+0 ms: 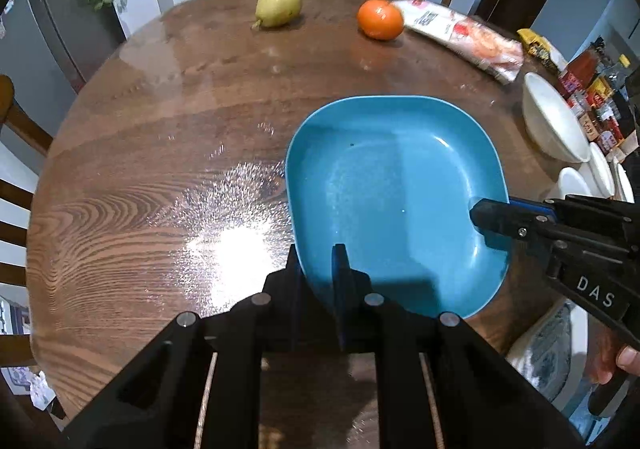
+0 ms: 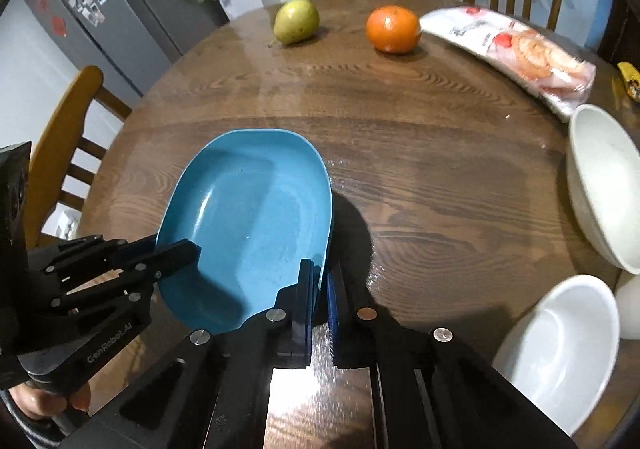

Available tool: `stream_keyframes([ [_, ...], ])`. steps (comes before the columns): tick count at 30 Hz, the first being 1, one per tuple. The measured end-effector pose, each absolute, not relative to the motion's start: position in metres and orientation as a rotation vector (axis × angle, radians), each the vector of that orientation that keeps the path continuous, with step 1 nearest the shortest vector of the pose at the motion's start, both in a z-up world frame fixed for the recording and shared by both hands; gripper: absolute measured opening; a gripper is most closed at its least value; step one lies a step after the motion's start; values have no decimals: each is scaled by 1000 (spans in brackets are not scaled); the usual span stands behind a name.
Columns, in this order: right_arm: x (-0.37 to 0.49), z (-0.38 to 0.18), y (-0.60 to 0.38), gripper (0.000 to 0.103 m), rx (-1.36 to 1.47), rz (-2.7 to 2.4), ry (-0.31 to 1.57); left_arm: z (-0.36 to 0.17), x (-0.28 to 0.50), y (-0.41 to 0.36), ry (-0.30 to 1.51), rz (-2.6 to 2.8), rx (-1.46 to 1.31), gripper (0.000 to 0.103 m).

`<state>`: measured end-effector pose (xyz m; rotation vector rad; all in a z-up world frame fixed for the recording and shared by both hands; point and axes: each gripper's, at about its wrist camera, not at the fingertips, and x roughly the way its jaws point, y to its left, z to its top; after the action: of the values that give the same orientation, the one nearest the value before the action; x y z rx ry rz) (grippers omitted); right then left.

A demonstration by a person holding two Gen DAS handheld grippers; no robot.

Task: Organize plates and bowls
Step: 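Lift the teal dish and carry it toward the patterned plates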

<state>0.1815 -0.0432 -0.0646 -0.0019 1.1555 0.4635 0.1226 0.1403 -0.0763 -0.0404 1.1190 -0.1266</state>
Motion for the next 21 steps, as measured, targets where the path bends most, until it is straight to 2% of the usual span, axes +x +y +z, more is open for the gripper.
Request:
stream_keyframes([
  [9, 150, -26, -76, 8, 42, 477, 1068, -41, 89, 113, 1037, -135, -27, 12],
  [21, 103, -12, -130, 8, 58, 462, 1036, -26, 47, 58, 1014, -161, -1, 11],
])
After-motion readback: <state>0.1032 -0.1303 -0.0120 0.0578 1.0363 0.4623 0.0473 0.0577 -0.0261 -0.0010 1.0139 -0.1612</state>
